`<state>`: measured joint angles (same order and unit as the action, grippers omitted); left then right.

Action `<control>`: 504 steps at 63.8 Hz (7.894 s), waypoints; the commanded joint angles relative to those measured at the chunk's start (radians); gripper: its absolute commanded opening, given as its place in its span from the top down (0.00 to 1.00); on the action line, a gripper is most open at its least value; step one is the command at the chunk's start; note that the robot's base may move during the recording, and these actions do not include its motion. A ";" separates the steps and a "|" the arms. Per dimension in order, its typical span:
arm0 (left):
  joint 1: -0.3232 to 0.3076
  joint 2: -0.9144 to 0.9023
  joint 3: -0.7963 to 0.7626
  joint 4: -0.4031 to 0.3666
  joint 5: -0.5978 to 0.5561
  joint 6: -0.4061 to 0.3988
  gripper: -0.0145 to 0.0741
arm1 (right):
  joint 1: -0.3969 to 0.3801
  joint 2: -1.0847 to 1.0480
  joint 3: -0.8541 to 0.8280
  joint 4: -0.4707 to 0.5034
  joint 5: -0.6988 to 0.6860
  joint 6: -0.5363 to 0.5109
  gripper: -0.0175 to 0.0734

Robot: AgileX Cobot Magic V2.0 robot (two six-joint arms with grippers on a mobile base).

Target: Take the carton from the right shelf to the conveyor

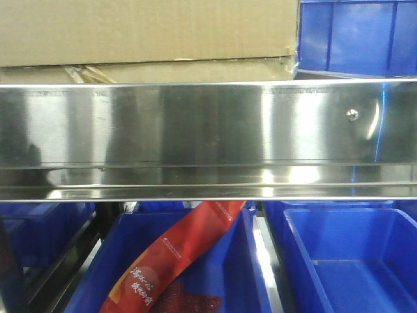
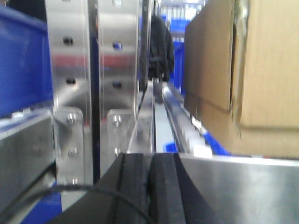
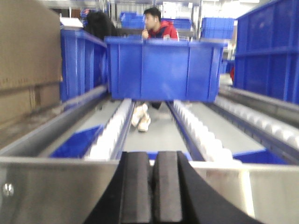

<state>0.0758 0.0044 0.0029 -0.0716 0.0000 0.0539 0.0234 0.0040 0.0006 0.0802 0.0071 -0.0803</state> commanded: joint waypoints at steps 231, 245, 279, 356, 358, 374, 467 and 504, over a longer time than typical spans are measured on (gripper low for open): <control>-0.238 1.777 -2.065 0.283 1.221 -0.290 0.36 | 0.428 1.982 -2.350 -0.110 1.214 0.219 0.70; -0.238 1.777 -2.065 0.281 1.221 -0.290 0.89 | 0.428 1.982 -2.350 -0.110 1.214 0.221 0.88; -0.243 1.673 -2.113 0.252 1.221 -0.290 0.85 | 0.431 1.851 -2.350 -0.110 1.214 0.221 0.88; -0.343 1.192 -1.613 0.207 1.221 -0.299 0.85 | 0.565 1.243 -1.722 -0.207 1.214 0.267 0.88; -0.343 1.192 -1.613 0.207 1.221 -0.299 0.85 | 0.565 1.243 -1.722 -0.207 1.214 0.267 0.88; -0.343 1.192 -1.613 0.209 1.221 -0.299 0.85 | 0.565 1.243 -1.722 -0.207 1.214 0.267 0.88; -0.343 1.192 -1.613 0.213 1.221 -0.299 0.85 | 0.565 1.243 -1.722 -0.207 1.180 0.267 0.88; -0.343 1.192 -1.613 0.213 1.221 -0.299 0.85 | 0.565 1.243 -1.722 -0.207 1.180 0.267 0.88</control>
<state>-0.2724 1.2061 -1.6107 0.0678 1.2283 -0.2551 0.5928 1.2770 -1.7139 -0.0863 1.2125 0.2196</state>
